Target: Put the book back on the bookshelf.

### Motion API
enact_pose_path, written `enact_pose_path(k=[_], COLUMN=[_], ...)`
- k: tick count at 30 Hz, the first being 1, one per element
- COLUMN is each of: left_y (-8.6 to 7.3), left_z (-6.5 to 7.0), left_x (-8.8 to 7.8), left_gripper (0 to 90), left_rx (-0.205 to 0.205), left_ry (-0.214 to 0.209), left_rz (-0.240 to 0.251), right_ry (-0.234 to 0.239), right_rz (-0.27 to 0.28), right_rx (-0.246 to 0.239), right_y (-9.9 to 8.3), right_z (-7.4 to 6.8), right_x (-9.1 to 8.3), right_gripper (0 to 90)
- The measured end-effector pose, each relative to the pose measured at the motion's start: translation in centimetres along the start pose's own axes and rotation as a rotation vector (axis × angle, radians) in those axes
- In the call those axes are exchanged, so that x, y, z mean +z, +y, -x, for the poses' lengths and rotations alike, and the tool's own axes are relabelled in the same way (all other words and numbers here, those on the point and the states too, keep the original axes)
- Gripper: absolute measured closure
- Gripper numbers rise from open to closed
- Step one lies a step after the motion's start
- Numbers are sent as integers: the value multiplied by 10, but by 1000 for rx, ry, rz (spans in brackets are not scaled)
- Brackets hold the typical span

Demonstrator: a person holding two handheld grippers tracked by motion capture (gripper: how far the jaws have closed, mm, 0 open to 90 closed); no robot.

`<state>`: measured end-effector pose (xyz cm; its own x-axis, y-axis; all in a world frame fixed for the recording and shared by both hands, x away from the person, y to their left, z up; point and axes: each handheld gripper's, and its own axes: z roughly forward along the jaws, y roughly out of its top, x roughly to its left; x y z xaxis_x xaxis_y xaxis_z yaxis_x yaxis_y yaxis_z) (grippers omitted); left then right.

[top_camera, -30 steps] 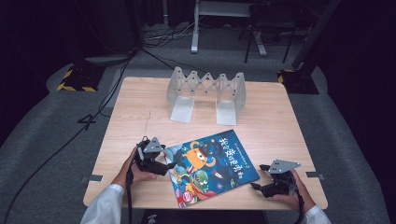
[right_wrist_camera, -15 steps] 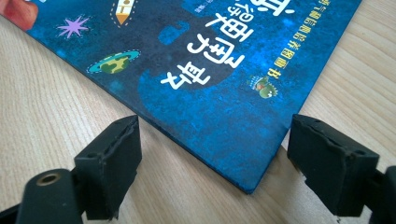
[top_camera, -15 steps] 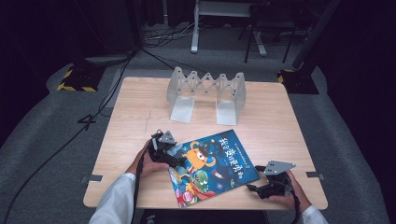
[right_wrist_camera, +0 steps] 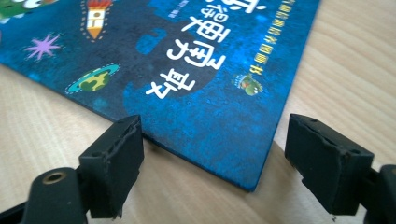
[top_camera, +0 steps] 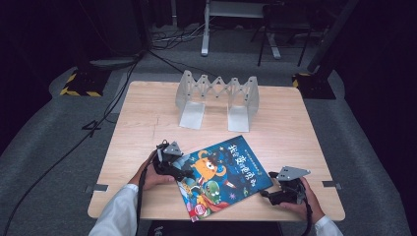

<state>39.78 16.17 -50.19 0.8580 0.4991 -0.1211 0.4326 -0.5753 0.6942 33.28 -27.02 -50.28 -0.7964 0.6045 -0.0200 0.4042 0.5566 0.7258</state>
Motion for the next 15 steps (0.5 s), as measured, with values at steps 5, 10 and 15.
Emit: enact_pose_path(k=[5,10,15], left_y=[-9,-17,-27], left_z=[6,12,18], left_x=[-8,-16,-24], left_gripper=[138,138,138], left_rx=[7,8,9], left_ry=[-8,-5,-7], left_rz=[-8,-12,-9], right_ry=[-36,-73,-93], right_rz=[4,0,-7], right_rx=[30,46,64], right_y=[4,11,18], right_z=[6,11,18], right_x=[4,10,17], right_gripper=[226,227,227])
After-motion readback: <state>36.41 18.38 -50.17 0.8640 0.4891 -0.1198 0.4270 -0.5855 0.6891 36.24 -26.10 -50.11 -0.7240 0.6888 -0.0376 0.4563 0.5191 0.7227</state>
